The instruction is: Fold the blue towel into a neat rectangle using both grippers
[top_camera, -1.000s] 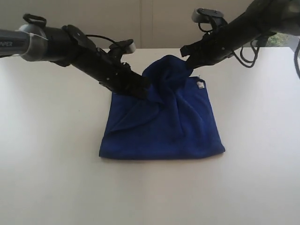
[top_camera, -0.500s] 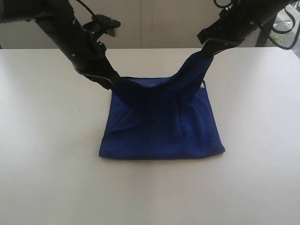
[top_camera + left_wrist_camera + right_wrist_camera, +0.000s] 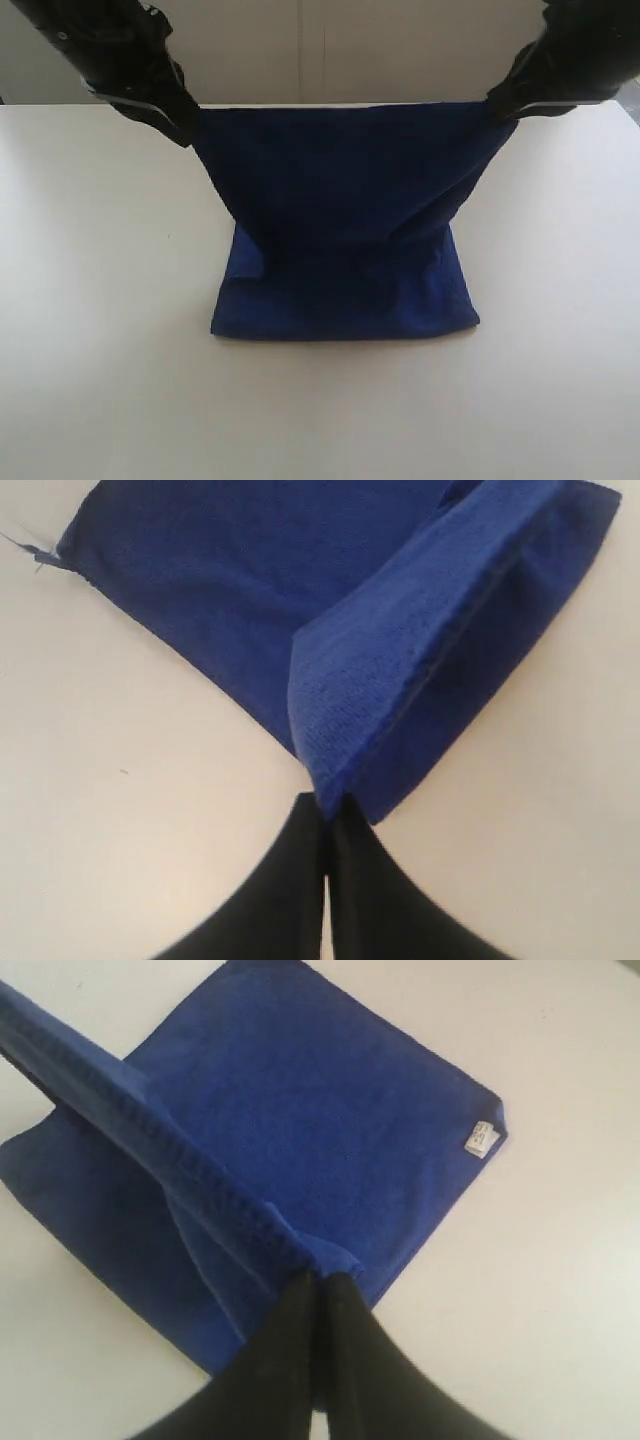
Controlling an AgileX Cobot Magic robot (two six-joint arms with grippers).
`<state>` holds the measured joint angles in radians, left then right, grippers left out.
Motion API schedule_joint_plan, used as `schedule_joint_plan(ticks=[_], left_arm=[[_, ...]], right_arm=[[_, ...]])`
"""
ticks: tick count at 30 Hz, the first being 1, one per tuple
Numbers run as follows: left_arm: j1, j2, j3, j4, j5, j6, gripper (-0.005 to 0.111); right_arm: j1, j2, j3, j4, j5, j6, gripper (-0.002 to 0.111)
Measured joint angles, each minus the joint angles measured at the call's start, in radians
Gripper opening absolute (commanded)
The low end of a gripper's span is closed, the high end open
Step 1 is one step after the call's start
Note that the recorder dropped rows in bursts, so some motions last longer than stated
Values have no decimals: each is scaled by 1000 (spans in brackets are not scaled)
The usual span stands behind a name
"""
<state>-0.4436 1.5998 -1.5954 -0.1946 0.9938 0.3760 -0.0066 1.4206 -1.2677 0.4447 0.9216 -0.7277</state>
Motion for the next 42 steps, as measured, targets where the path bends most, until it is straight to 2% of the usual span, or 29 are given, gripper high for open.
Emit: schedule_joint_plan(ticks=[8, 18, 23, 30, 36, 42], left_arm=[[0, -216, 197, -54, 4, 14, 0], [0, -406, 433, -159, 12, 21, 0], [0, -490, 452, -192, 64, 21, 0], [0, -508, 454, -233, 78, 21, 0], [0, -491, 473, -238, 67, 21, 0], [0, -488, 519, -242, -13, 35, 0]], right_arm=[[0, -268, 159, 5, -39, -22, 0], [0, -500, 272, 41, 120, -22, 0], [0, -596, 274, 48, 212, -22, 0], [0, -622, 277, 50, 282, -15, 0], [0, -602, 282, 50, 285, -8, 0], [0, -551, 331, 50, 184, -8, 0]])
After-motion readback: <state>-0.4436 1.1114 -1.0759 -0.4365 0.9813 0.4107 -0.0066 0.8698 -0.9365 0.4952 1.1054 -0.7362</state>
